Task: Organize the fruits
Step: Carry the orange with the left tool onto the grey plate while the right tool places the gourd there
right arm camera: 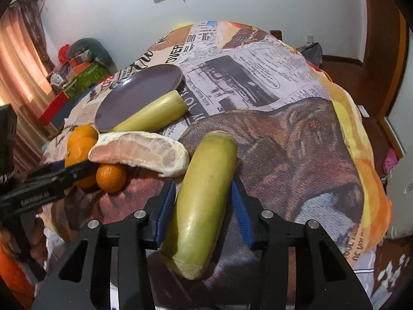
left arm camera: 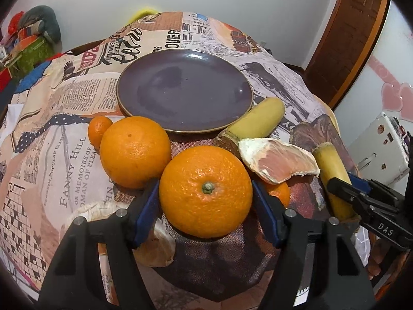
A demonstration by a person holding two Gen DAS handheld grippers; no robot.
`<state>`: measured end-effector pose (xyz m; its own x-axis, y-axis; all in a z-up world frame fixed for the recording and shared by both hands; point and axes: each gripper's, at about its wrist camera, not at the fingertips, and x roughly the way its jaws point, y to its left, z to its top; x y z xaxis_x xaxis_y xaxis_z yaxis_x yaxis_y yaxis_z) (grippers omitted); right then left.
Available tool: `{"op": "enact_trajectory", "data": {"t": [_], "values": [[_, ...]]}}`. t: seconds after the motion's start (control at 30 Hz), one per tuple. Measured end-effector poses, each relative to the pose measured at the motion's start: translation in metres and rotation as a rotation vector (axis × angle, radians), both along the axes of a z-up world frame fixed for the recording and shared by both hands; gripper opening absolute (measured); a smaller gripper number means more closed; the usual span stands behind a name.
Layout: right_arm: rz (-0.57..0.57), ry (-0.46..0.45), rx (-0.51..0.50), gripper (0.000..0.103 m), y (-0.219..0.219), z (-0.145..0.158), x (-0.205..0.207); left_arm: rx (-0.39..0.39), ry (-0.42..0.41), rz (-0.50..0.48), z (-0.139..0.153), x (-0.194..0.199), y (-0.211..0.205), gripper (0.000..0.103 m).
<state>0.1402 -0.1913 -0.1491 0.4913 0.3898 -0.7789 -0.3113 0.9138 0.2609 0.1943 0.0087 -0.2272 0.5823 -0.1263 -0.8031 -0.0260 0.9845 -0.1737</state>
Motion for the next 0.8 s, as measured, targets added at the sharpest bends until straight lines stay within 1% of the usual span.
{"op": "enact_trajectory", "data": {"t": [0.2,0.33,0.43,0.6,0.8], "values": [[-0.017,0.011,-0.028,0.039,0.003,-0.004,0.007,-0.043,0.013,-0.007,0.003,0.000,0.004,0.068],[-0.033,0.030,-0.026,0.039,0.007,-0.014,0.016,-0.041,0.008,-0.007,0.007,-0.005,0.003,0.068],[-0.048,0.021,-0.019,0.038,0.005,-0.011,0.014,-0.042,-0.012,-0.014,0.014,-0.010,0.002,0.068],[-0.044,-0.018,-0.016,0.037,0.006,0.004,0.008,-0.033,-0.056,-0.017,0.032,-0.017,0.003,0.068],[-0.034,-0.097,0.017,0.037,0.010,0.034,0.007,-0.032,-0.115,-0.001,0.056,-0.019,0.011,0.068]]}}
